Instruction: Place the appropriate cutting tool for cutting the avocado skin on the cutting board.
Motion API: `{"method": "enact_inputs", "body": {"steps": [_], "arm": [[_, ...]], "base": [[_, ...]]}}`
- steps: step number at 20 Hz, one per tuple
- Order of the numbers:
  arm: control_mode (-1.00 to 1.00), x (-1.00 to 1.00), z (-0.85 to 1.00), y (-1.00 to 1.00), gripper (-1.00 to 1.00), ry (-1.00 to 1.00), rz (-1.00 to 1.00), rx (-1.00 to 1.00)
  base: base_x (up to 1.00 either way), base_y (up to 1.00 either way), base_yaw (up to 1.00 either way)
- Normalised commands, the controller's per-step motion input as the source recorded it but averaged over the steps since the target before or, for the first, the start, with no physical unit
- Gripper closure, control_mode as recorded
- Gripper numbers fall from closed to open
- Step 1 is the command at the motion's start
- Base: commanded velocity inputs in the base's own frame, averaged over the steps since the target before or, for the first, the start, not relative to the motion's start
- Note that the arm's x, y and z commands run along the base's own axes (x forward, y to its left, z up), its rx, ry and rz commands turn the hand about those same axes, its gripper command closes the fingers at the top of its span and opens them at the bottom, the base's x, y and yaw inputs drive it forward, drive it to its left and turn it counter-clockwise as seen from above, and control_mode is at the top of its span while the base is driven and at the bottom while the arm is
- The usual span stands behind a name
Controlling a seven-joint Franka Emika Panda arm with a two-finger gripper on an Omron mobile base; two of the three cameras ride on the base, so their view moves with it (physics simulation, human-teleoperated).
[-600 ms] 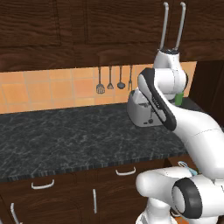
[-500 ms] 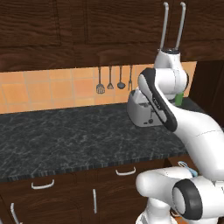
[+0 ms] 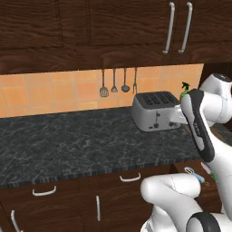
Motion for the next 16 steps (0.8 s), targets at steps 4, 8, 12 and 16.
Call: {"method": "enact_inputs", "body": {"steps": [4, 8, 12, 16], "arm": [[-1.0, -0.41, -0.92, -1.0, -1.0, 0.06, -0.19, 0.04], [-1.0, -0.16, -0.93, -1.0, -1.0, 0.07, -0.04, -0.01], [-1.0, -0.25, -0.51, -0.99, -1.0, 0.18, 0.0, 0.05], [-1.0, -0.5, -0.41, -0.98, -1.0, 0.1, 0.0, 0.14]], "base": [[0.0, 0.0, 0.0], [0.0, 0.0, 0.0], [0.0, 0.0, 0.0], [0.0, 0.0, 0.0]]}}
